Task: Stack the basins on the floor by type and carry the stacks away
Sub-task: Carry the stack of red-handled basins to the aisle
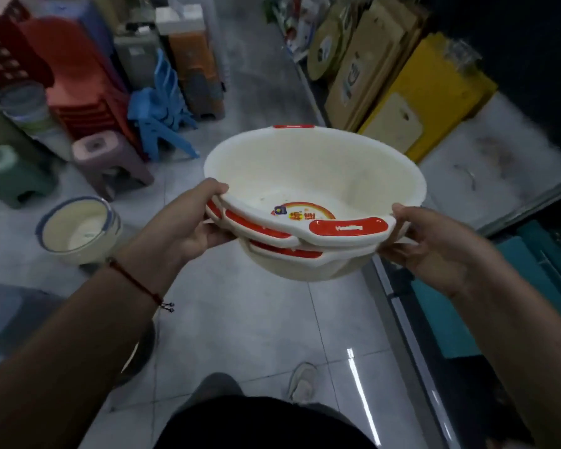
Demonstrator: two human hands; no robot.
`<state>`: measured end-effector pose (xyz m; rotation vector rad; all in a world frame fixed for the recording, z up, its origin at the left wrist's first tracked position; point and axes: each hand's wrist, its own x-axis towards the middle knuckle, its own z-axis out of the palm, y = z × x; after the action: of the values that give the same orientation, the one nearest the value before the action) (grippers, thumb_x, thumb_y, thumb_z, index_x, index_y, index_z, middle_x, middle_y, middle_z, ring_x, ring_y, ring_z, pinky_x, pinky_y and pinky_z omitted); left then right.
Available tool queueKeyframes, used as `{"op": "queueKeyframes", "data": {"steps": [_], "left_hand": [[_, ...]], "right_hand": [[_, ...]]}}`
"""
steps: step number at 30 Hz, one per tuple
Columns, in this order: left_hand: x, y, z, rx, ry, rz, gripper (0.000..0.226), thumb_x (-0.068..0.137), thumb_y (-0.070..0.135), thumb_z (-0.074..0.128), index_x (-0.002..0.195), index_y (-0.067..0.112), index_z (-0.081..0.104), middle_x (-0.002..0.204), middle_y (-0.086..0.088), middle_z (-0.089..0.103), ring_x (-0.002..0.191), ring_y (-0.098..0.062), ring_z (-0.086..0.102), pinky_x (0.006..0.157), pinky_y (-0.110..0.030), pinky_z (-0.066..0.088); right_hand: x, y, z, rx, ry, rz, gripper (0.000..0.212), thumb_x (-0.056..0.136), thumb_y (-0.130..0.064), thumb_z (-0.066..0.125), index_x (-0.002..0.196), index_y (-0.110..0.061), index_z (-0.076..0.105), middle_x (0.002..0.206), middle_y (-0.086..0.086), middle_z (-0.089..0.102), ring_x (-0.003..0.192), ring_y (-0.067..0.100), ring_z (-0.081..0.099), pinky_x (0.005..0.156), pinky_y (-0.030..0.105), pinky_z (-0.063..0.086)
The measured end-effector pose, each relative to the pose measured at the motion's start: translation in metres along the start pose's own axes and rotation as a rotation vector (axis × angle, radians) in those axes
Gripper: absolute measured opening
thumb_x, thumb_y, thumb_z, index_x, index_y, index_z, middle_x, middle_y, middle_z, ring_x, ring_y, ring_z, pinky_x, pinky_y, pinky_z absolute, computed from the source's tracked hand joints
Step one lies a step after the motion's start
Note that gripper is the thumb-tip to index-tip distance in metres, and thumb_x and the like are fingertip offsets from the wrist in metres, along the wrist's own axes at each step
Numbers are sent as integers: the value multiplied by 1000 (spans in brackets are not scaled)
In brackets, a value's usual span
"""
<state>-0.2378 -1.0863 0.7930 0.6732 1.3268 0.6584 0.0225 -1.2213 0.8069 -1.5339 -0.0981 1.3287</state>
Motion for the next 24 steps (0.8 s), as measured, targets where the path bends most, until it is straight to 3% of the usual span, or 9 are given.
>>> {"op": "queueKeyframes", "data": {"steps": [3, 6, 11, 16, 24], "left_hand": [[29, 24, 7, -39, 34, 15, 1, 94, 19, 58, 94, 20, 57, 100, -11, 64, 93, -26, 66, 61, -41, 62], [67, 48, 6, -65, 62, 8, 5, 93, 20, 61, 95, 20, 57, 107, -13, 65, 97, -29, 68, 65, -43, 61], [151, 88, -7, -98, 71, 13, 9, 92, 21, 62, 101, 20, 59, 112, -15, 65, 96, -31, 70, 71, -46, 61], [246, 135, -18, -136, 71, -66, 41, 87, 23, 71, 125, 19, 56, 119, -13, 65, 95, -33, 71, 65, -48, 61], [355, 237, -14, -53, 18, -85, 47, 88, 21, 69, 131, 19, 51, 123, -15, 61, 100, -32, 67, 59, -43, 61]], "right_hand": [[38, -29, 19, -22, -68, -20, 49, 89, -15, 68, 135, -24, 51, 132, 11, 58, 106, 36, 67, 75, 48, 61], [79, -55, 46, -64, -120, -25, 54, 88, -15, 69, 137, -29, 50, 132, 11, 59, 106, 38, 66, 69, 45, 62], [156, -89, 107, -91, -96, -11, 55, 90, -9, 66, 139, -27, 48, 130, 12, 59, 104, 37, 67, 68, 44, 62], [229, -121, 171, -132, -31, -15, 53, 90, -5, 62, 137, -25, 47, 122, 14, 63, 101, 32, 69, 64, 40, 61], [305, -178, 249, -14, 41, 15, 44, 89, -1, 60, 129, -17, 52, 112, 13, 67, 99, 32, 69, 68, 40, 62]]}}
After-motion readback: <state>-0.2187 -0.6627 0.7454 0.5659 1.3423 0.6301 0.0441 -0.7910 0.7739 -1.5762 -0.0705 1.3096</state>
